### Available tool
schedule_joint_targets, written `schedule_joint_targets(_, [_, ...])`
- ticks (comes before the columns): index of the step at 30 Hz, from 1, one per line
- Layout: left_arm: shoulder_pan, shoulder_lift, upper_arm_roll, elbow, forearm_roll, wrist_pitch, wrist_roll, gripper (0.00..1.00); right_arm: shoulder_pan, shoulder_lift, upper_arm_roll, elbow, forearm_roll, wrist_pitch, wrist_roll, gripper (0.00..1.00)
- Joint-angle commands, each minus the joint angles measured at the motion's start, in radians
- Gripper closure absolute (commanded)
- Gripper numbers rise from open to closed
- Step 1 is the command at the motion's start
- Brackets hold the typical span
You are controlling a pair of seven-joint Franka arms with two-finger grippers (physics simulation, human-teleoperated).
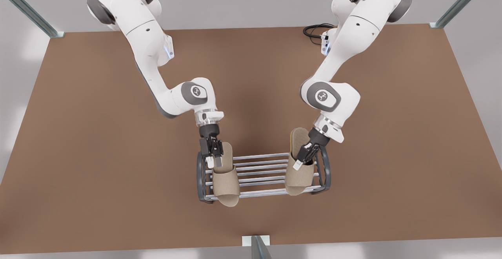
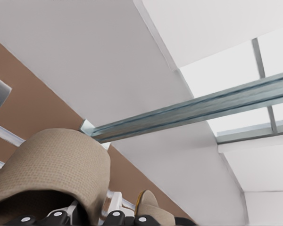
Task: Place the right shoe on the shoe rack with the right arm, and place the left shoe on the shoe rack with the left arm
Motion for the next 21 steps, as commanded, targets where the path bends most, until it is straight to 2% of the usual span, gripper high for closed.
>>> schedule_joint_targets(1, [0.0,0.002,0.003,0.0,0.055,0.006,-0.062,0.0,-0.009,-0.05,0.0,0.011,0.013,0.091,-0.011,0.16])
schedule_joint_targets(3, [0.001,0.006,0.003,-0.001,0.057,0.007,-0.062,0.0,-0.009,-0.132,0.006,0.009,0.131,0.181,-0.014,0.16])
schedule_joint_targets(4, [0.0,0.006,0.003,-0.003,0.057,0.018,-0.062,0.0,-0.007,-0.181,0.014,-0.015,0.353,0.208,-0.019,0.16])
schedule_joint_targets(5, [0.0,0.007,0.003,-0.004,0.057,0.02,-0.062,0.0,-0.039,-0.228,0.051,-0.044,0.511,0.206,-0.023,0.16])
schedule_joint_targets(6, [0.0,0.007,0.003,-0.009,0.057,0.023,-0.062,0.0,-0.098,-0.268,0.128,-0.087,0.683,0.174,-0.026,0.16])
schedule_joint_targets(7, [0.0,0.007,0.003,-0.011,0.058,0.03,-0.062,0.0,-0.105,-0.285,0.203,-0.109,0.798,-0.024,-0.08,0.15])
schedule_joint_targets(8, [0.0,0.007,0.003,-0.014,0.058,0.044,-0.061,0.0,-0.115,-0.311,0.212,-0.086,1.063,-0.133,-0.306,0.15])
schedule_joint_targets(9, [0.0,0.007,0.003,-0.017,0.06,0.052,-0.061,0.0,-0.17,-0.343,0.207,-0.017,1.45,-0.278,-0.665,0.13])
schedule_joint_targets(10, [0.0,0.007,0.003,-0.029,0.061,0.063,-0.059,0.0,-0.279,-0.373,0.198,0.014,1.812,-0.338,-0.871,0.0])
schedule_joint_targets(11, [0.0,-0.005,0.003,-0.052,0.061,0.069,-0.038,0.0,-0.395,-0.374,0.169,0.068,2.117,-0.427,-1.058,0.0])
schedule_joint_targets(12, [-0.003,-0.065,0.002,-0.119,0.058,0.098,-0.023,0.0,-0.417,-0.365,0.051,0.184,2.358,-0.729,-1.261,0.0])
schedule_joint_targets(13, [-0.005,-0.142,0.002,-0.181,0.047,0.101,-0.026,0.0,-0.418,-0.336,-0.024,0.293,2.447,-0.912,-1.304,0.0])
schedule_joint_targets(15, [-0.065,-0.258,-0.003,-0.213,-0.069,0.182,-0.032,0.0,-0.46,-0.336,-0.029,0.327,2.455,-1.004,-1.306,0.0])
schedule_joint_targets(18, [-0.115,-0.367,-0.01,-0.215,-0.18,0.251,-0.029,0.0,-0.464,-0.343,-0.046,0.354,2.453,-1.081,-1.321,0.0])
schedule_joint_targets(19, [-0.112,-0.399,-0.009,-0.25,-0.177,0.251,-0.017,0.0,-0.467,-0.343,-0.047,0.359,2.453,-1.096,-1.321,0.0])
schedule_joint_targets(21, [-0.092,-0.461,0.055,-0.415,-0.175,0.224,0.266,0.0,-0.523,-0.336,-0.043,0.336,2.449,-1.089,-1.322,0.0])
